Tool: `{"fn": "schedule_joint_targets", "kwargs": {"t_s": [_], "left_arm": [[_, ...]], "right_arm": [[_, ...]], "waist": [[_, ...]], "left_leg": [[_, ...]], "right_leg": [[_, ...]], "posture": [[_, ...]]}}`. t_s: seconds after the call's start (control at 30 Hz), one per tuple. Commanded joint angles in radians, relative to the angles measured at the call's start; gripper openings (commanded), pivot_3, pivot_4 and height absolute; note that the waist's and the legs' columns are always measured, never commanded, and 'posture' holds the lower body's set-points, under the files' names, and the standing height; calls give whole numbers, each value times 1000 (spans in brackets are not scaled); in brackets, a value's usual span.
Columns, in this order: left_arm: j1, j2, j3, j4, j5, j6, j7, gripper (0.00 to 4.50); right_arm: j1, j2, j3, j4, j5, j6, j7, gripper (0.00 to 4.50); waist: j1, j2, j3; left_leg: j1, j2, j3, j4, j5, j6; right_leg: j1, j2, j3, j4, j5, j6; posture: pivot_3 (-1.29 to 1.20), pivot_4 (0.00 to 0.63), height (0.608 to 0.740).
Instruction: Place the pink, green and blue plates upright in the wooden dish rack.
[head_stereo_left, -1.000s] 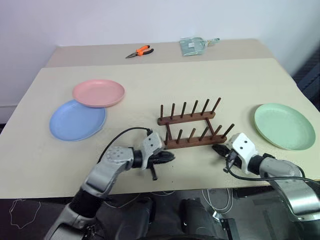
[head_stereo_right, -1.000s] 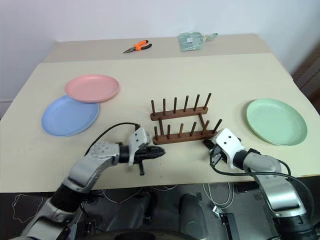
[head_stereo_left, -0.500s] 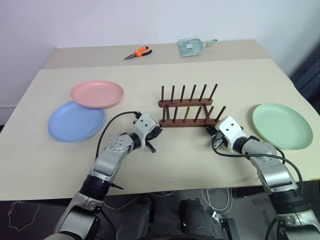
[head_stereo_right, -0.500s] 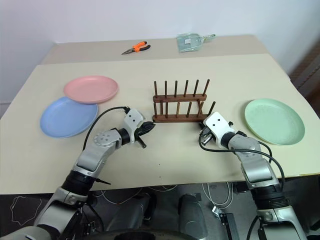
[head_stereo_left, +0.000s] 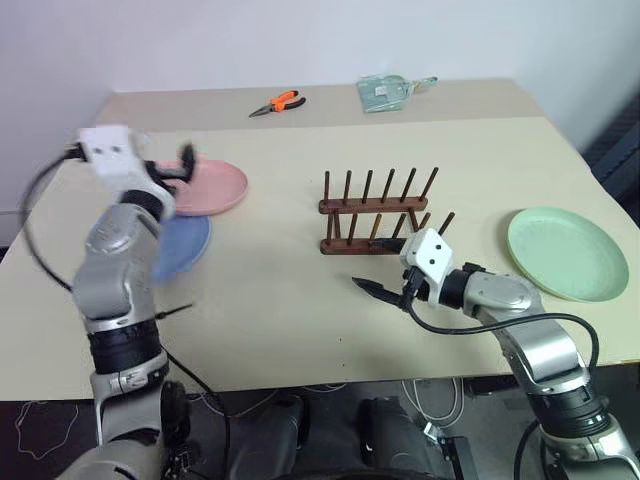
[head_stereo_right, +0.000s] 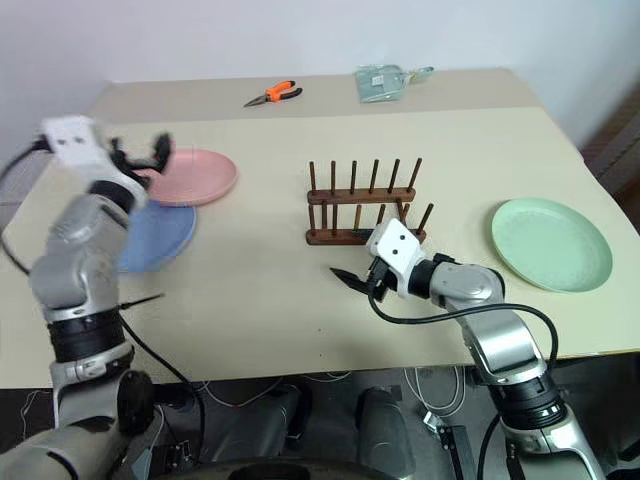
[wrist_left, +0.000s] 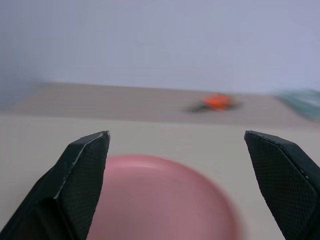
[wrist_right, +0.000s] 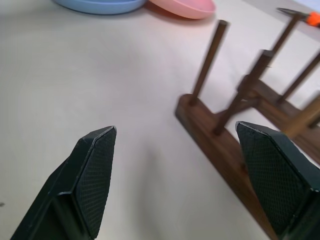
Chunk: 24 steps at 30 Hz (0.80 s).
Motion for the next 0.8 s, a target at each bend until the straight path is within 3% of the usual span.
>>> {"fn": "schedule_joint_targets", "kwargs": {"t_s": [0.03,0.23,0.4,0.5,0.73,0.8], "left_arm": [[-29,-47,133,-12,-72,115,126,4435],[-67,-104,224,12,-253,279,122,4435],[-136,-121,304,168,-339,267,153,4435],[-187,-118,361,283,-366,228,212,3634],[-229,-105,342,373,-414,177,209,33],[-222,-98,294,340,-411,160,167,0]], "right_arm": [[-29,8,5,-3,7,-17,11,3875],[-49,15,12,1,16,-20,21,3875],[-41,20,4,-18,18,-17,10,3875],[-34,22,-17,-34,19,-18,-11,3875],[-34,0,-74,-66,34,6,-31,3875],[-45,-26,-102,-95,60,39,-15,4409]], "waist": [[1,-1,0],[3,-6,2],[-1,-6,1],[-1,-6,2],[2,-8,2],[1,-8,2]], "left_leg": [[0,0,0,0,0,0],[0,-1,-3,3,0,-1],[0,-1,-3,2,0,-1],[0,0,-3,2,0,-1],[0,-1,-3,2,0,-1],[0,-1,-3,2,0,-1]], "right_leg": [[0,0,0,0,0,0],[2,1,-1,0,0,0],[1,1,-1,1,0,0],[1,1,-1,1,0,0],[2,1,-1,0,0,0],[1,1,-1,0,0,0]], "posture": [[0,150,729],[0,150,729],[0,150,729],[0,150,729],[0,150,729],[0,150,729]]}}
